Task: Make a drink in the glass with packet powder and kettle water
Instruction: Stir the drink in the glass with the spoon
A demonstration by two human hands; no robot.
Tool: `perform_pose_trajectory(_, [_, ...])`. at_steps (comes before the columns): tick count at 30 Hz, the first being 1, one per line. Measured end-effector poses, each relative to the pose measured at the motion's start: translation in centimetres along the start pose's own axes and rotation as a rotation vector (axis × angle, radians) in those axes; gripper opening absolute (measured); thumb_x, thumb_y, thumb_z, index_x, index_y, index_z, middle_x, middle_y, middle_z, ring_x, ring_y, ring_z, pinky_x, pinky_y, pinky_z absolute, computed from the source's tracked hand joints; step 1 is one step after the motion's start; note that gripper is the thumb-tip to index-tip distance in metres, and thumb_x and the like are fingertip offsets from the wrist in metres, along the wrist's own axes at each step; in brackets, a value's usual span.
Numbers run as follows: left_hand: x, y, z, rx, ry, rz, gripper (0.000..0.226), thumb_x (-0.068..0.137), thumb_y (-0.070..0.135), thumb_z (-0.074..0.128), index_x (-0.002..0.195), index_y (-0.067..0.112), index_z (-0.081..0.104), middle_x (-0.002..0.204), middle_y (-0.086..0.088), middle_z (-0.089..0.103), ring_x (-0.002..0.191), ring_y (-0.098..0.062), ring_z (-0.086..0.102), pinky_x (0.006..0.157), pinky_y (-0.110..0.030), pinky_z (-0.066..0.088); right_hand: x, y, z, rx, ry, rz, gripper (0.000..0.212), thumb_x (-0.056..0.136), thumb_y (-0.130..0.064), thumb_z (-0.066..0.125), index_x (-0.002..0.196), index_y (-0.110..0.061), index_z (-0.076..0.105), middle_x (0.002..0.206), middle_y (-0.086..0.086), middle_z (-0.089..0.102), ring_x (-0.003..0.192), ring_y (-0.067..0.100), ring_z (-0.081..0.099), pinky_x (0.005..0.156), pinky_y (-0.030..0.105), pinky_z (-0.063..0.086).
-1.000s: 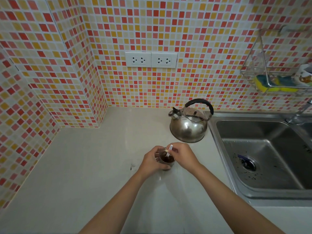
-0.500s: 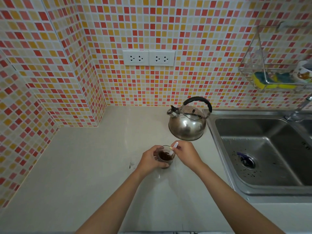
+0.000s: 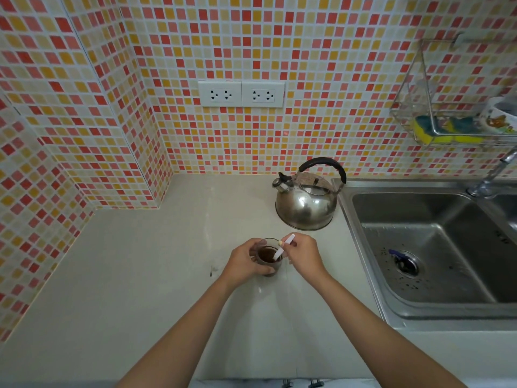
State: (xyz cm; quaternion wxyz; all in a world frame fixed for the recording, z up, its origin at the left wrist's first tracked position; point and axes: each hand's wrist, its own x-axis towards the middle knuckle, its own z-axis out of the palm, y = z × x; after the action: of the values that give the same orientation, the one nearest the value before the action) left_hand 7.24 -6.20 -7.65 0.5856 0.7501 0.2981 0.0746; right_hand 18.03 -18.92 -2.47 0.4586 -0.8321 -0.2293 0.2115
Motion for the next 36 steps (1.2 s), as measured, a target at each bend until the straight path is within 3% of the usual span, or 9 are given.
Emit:
perform_pose_trajectory(3, [0.0,0.0,0.0,-0.005,0.007,-0.004,0.073,0.043,0.021,0.089,0.111,0.028,0.062,0.109,0.003,0.070,0.108,-0.018,0.065,0.095,-0.026,0.051,-0.2,-0.1,0.0,0.174,0.065,0.106,0.017,0.085,0.000,0.058,0.073,-0.009,0.065,0.059,0.005,0.061,0.038,0.002,0.051,0.050,0.022,0.044])
perform_pose_trajectory(8, [0.0,-0.1,0.1,0.007,0.016,-0.001,0.072,0.045,0.020,0.089,0.112,0.026,0.064,0.109,0.005,0.071,0.104,-0.015,0.066,0.090,-0.023,0.052,-0.4,-0.8,-1.0,0.322,0.145,0.093,0.013,0.087,-0.001,0.057,0.081,-0.006,0.067,0.059,0.007,0.061,0.038,0.006,0.050,0.047,0.019,0.041])
perform_pose_trajectory(11, [0.0,-0.1,0.0,0.010,0.015,-0.005,0.074,0.045,0.021,0.089,0.115,0.024,0.064,0.109,0.005,0.071,0.104,-0.014,0.067,0.090,-0.024,0.054,-0.9,-1.0,-1.2,0.223,0.113,-0.050,0.008,0.087,-0.005,0.061,0.084,-0.006,0.069,0.061,-0.001,0.062,0.041,-0.001,0.051,0.049,0.014,0.040])
perform_pose_trajectory(16, [0.0,0.1,0.0,0.015,0.005,-0.009,0.080,0.038,0.028,0.087,0.114,0.022,0.065,0.108,0.004,0.072,0.104,-0.016,0.067,0.095,-0.031,0.054,-0.7,-1.0,-0.8,-0.225,-0.169,-0.358,0.019,0.092,-0.017,0.057,0.090,-0.011,0.075,0.082,0.002,0.067,0.070,0.007,0.056,0.067,0.022,0.045])
perform_pose_trajectory(18, [0.1,0.1,-0.1,0.027,-0.002,-0.008,0.078,0.038,0.028,0.087,0.112,0.022,0.066,0.108,0.004,0.072,0.103,-0.016,0.068,0.095,-0.032,0.055,-0.3,-0.7,-0.7,-0.294,-0.159,-0.323,0.022,0.093,-0.018,0.053,0.087,-0.011,0.074,0.083,0.005,0.068,0.075,0.017,0.060,0.072,0.031,0.049])
perform_pose_trajectory(22, [0.0,0.4,-0.1,0.048,0.000,-0.007,0.076,0.041,0.025,0.087,0.113,0.020,0.065,0.108,0.003,0.072,0.102,-0.016,0.068,0.093,-0.031,0.055,-0.5,-0.8,-0.3,-0.111,-0.106,-0.164,0.022,0.089,-0.012,0.058,0.070,-0.013,0.069,0.063,0.000,0.064,0.066,0.019,0.059,0.063,0.028,0.046])
perform_pose_trajectory(27, [-0.2,0.7,-0.2,0.068,-0.005,0.010,0.069,0.042,0.024,0.086,0.109,0.024,0.067,0.102,0.004,0.073,0.098,-0.015,0.069,0.088,-0.030,0.057,-0.4,-1.5,-0.1,-0.177,-0.170,-0.240,0.021,0.092,-0.017,0.056,0.085,-0.008,0.073,0.085,0.010,0.070,0.081,0.024,0.064,0.074,0.034,0.050])
perform_pose_trajectory(31, [-0.1,0.9,-0.4,0.092,-0.008,0.002,0.070,0.043,0.024,0.087,0.110,0.023,0.066,0.104,0.004,0.072,0.099,-0.015,0.067,0.090,-0.031,0.056,0.3,-1.5,-0.8,-0.233,-0.141,-0.175,0.020,0.090,-0.011,0.053,0.082,-0.004,0.070,0.070,0.003,0.065,0.074,0.021,0.061,0.069,0.031,0.048])
perform_pose_trajectory(36, [-0.2,1.0,-0.4,0.101,-0.005,0.007,0.067,0.042,0.023,0.087,0.106,0.025,0.067,0.099,0.005,0.073,0.095,-0.015,0.070,0.087,-0.035,0.058,-0.7,-2.1,0.0,-0.197,-0.225,-0.238,0.016,0.088,-0.010,0.059,0.084,-0.003,0.072,0.076,0.008,0.065,0.069,0.017,0.055,0.064,0.027,0.044])
